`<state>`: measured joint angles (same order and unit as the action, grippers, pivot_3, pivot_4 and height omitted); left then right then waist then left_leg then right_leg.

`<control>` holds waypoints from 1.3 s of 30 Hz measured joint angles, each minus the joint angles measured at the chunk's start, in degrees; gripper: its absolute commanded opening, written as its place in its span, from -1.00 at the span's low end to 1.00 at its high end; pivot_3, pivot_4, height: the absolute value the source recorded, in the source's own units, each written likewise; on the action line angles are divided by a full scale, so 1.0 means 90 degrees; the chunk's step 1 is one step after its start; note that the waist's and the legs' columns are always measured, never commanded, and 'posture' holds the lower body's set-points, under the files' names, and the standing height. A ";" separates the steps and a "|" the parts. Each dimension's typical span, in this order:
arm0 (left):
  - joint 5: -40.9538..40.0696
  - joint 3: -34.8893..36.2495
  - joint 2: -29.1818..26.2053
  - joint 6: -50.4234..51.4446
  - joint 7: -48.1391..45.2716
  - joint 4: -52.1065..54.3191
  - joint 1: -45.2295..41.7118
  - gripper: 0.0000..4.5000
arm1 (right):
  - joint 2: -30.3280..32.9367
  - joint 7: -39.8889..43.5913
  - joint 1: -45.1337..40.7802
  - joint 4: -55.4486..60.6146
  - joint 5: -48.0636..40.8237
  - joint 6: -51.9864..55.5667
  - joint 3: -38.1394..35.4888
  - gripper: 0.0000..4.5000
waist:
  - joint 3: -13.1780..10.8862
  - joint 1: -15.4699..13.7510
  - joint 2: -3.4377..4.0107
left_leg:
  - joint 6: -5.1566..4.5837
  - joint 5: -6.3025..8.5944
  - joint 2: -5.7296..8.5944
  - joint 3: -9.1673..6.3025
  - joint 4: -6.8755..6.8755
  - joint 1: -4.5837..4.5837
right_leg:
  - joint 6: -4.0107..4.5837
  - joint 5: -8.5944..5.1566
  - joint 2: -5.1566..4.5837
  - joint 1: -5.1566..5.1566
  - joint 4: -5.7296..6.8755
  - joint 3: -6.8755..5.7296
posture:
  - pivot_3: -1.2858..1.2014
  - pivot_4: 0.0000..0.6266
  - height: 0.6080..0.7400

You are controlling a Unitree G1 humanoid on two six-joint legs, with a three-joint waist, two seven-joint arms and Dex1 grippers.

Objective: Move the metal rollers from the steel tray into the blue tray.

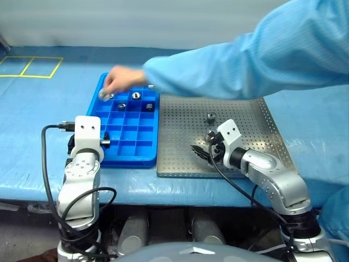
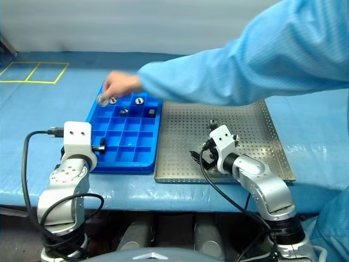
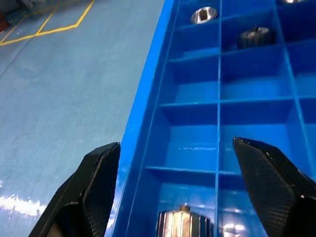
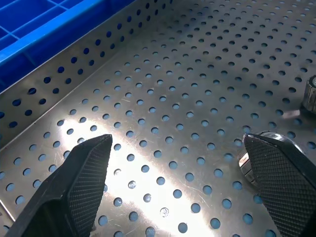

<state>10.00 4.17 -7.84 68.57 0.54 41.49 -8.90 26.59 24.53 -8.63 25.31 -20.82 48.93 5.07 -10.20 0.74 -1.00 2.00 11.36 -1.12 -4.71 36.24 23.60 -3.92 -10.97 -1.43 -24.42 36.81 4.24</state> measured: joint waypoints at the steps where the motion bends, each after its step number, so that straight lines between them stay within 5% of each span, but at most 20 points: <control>1: -0.0046 -0.0057 -0.0003 -0.0120 -0.0064 -0.0096 -0.0045 0.78 | -0.0001 -0.0010 0.0003 0.0013 0.0006 -0.0002 0.0000 1.00 | 0.0000 0.0002 0.0000 | 0.0000 0.0000 0.0000 0.0000 0.0000 0.0000 | 0.0000 0.0000 0.0000 0.0000 0.0000 0.0000 | 0.07 -0.52 1.00; 15: -0.1227 -0.1955 -0.0388 -0.1926 -0.2122 -0.2221 -0.1508 0.78 | -0.0011 -0.0499 0.0578 0.0620 0.0029 0.0046 -0.0617 1.00 | 0.0001 0.0283 0.0001 | -0.0001 0.0000 0.0001 0.0004 0.0006 0.0004 | 0.0000 0.0000 0.0002 -0.0002 0.0003 0.0003 | -0.06 -0.52 1.00; 27: -0.1243 -0.2898 0.0392 -0.3627 -0.3161 -0.5700 -0.2649 0.78 | -0.0047 -0.0823 0.0966 0.0997 0.0051 0.0182 -0.0894 1.00 | 0.0002 0.0640 0.0004 | -0.0004 0.0002 0.0003 0.0013 0.0008 0.0007 | -0.0004 0.0002 0.0002 -0.0007 0.0001 0.0017 | -0.12 -0.52 1.00; 39: -0.0869 -0.2878 0.1260 -0.4781 -0.2754 -0.8153 -0.3578 0.70 | -0.0154 -0.0924 0.1147 0.1162 0.0027 0.0182 -0.0906 1.00 | 0.0002 0.0878 0.0004 | -0.0005 0.0003 0.0006 0.0017 0.0014 0.0008 | -0.0007 0.0003 0.0002 -0.0006 0.0000 0.0025 | -0.14 -0.52 1.00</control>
<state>2.18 -21.73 3.50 25.53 -24.24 -31.88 -41.10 25.21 16.22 1.69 35.77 -20.58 50.57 -3.09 -10.18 8.65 -0.97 1.96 11.39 -1.07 -4.56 36.37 23.67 -3.98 -10.94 -1.41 -24.48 36.81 4.46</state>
